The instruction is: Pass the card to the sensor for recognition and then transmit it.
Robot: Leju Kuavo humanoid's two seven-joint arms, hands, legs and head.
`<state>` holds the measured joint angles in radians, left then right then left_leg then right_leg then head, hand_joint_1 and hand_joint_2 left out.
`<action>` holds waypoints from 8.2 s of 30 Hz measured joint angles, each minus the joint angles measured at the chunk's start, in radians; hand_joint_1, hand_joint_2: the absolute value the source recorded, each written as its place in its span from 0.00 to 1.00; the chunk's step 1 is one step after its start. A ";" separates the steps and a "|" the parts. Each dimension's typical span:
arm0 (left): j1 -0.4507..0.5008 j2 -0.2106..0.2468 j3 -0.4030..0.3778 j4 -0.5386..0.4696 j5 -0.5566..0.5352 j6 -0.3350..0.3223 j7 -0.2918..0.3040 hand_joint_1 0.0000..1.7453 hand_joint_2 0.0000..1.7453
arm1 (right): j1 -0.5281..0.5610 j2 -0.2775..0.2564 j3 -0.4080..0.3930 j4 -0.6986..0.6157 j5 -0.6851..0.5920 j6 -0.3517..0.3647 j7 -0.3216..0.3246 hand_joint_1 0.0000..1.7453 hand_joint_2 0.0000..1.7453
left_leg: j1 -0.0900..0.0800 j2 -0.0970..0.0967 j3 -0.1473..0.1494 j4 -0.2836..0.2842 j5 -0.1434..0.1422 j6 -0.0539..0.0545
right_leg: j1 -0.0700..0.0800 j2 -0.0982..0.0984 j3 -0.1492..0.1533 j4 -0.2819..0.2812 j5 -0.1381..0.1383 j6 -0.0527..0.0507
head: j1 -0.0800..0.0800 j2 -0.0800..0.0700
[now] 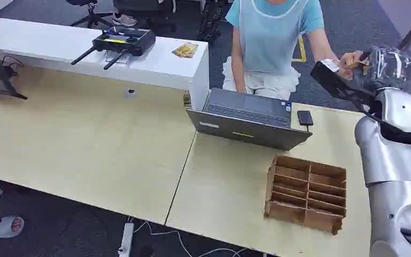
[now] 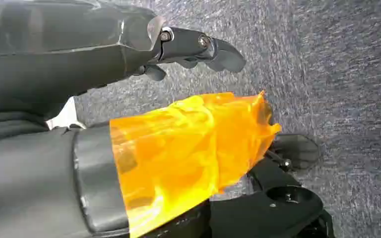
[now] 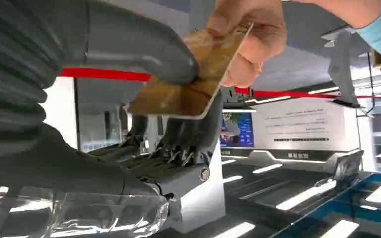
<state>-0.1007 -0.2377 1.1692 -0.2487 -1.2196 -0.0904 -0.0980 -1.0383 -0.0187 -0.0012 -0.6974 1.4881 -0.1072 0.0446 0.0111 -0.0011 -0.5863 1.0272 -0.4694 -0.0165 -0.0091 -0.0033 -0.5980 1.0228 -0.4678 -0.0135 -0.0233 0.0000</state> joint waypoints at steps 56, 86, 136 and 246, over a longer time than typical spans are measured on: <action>0.002 0.000 -0.022 0.000 0.030 0.012 0.000 0.00 0.00 | 0.136 0.018 -0.333 -0.332 -0.741 0.264 -0.224 1.00 1.00 | 0.000 -0.001 0.000 0.000 0.000 0.000 | 0.000 -0.001 0.000 0.000 0.000 0.000 | 0.000 0.000; 0.009 0.001 0.008 0.000 0.047 0.020 0.010 0.00 0.00 | 0.432 -0.207 -0.453 -0.326 -1.277 0.377 -0.250 1.00 1.00 | 0.000 -0.001 -0.001 0.000 -0.001 0.001 | 0.000 -0.001 0.000 -0.001 0.000 0.000 | 0.000 0.000; 0.010 0.011 0.060 0.000 0.108 0.029 -0.027 0.00 0.00 | 0.882 -0.347 -0.594 -0.324 -1.456 0.517 -0.302 1.00 1.00 | 0.000 -0.001 -0.002 0.000 -0.003 0.004 | 0.000 -0.002 0.000 -0.002 -0.002 0.002 | 0.000 0.000; 0.008 0.014 0.082 0.000 0.107 0.018 -0.019 0.00 0.00 | 0.816 -0.430 -0.486 -0.153 -1.285 0.392 -0.285 1.00 1.00 | -0.001 -0.001 -0.003 0.001 -0.004 0.004 | -0.001 -0.002 0.001 -0.002 -0.002 0.002 | 0.000 0.000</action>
<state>-0.0928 -0.2232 1.2516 -0.2487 -1.1128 -0.0729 -0.1171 -0.2227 -0.4486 -0.4871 -0.8503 0.2033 0.2846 -0.2399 0.0103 -0.0016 -0.5890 1.0277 -0.4730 -0.0123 -0.0098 -0.0056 -0.5973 1.0211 -0.4693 -0.0112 -0.0233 0.0000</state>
